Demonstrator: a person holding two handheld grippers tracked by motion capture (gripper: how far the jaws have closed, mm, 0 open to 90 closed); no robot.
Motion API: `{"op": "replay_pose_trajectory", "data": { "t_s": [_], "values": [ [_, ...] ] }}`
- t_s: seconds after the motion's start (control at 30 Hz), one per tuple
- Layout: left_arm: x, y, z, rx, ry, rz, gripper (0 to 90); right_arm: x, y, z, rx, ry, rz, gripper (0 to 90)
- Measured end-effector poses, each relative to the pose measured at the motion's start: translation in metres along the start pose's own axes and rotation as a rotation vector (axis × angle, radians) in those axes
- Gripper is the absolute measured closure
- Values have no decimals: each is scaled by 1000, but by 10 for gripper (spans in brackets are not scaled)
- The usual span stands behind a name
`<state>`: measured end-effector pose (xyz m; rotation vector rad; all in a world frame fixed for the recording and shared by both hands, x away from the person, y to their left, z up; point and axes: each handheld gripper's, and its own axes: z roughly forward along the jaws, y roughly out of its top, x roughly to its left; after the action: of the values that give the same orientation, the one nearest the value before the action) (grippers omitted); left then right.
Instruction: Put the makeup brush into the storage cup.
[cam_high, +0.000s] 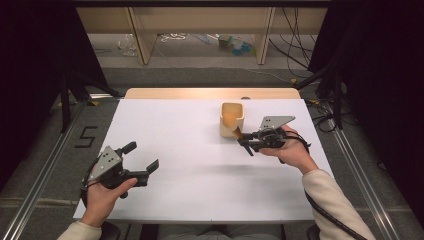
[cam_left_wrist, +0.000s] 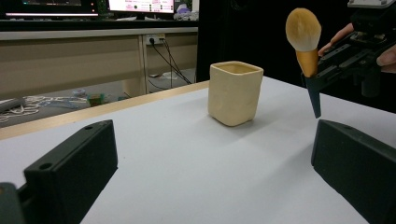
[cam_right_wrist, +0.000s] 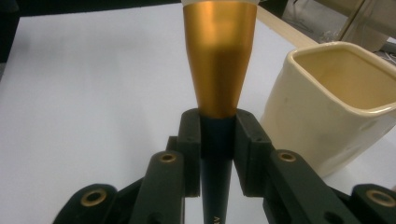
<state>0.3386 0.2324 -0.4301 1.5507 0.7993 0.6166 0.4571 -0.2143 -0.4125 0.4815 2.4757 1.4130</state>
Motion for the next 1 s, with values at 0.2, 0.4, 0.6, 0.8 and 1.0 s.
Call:
{"op": "replay_pose_trajectory", "data": {
  "t_s": [0.2,0.4,0.6,0.8,1.0],
  "values": [
    [0,0,0,0,0,0,0,0,2,-2,-25,-15,6,750],
    [0,0,0,0,0,-2,0,-1,6,-3,-53,-33,9,750],
    [0,0,0,1,0,-1,0,-1,6,-4,-88,-54,16,750],
    [0,0,0,1,0,0,0,-1,9,-5,-114,-70,30,750],
    [0,0,0,2,0,-1,0,-1,10,-6,-124,-78,35,750]
  ]
}}
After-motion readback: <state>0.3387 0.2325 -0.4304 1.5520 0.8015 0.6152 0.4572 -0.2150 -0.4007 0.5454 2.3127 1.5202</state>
